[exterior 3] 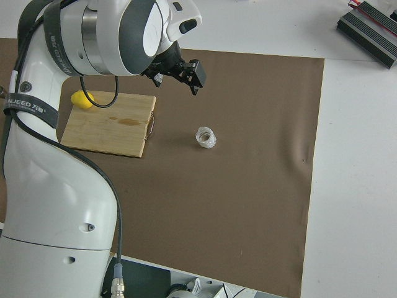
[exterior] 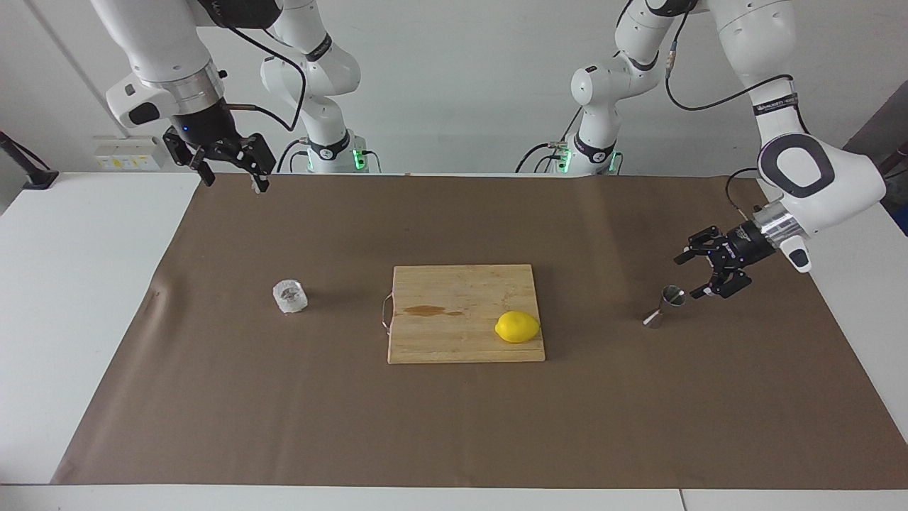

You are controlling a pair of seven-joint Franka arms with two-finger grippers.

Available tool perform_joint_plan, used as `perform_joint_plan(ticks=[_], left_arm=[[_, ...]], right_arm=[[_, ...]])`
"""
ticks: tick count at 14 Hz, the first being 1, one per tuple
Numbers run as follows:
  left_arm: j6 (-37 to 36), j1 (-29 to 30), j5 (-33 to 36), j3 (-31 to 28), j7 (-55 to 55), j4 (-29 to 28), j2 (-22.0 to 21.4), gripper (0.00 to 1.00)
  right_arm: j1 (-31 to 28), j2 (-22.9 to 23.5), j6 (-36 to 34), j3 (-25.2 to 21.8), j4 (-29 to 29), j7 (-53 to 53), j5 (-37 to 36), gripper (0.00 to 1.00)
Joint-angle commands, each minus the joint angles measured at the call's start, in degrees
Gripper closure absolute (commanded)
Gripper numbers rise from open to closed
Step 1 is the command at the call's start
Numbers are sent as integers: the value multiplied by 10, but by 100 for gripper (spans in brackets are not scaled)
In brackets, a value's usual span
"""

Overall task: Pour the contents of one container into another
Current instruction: 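Reach the left gripper to the small metal cup and grasp it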

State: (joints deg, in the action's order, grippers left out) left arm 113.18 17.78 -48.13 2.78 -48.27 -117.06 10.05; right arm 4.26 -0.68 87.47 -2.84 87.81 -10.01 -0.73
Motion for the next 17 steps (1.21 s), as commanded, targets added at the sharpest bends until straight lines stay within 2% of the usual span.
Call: perform_joint_plan(ticks=[1,6,17], left_arm=[[30,21,-81,6,-15,-55,-14,0],[59,21,-205,6,-59,-99,-23,0],[80,9,-249,6,-80,-99,-22,0]], right_arm=[[-6,-5,-9,2,2,14,0,0],[-6,-5,-9,2,2,14,0,0],[-6,-5,-9,2,2,14,0,0]])
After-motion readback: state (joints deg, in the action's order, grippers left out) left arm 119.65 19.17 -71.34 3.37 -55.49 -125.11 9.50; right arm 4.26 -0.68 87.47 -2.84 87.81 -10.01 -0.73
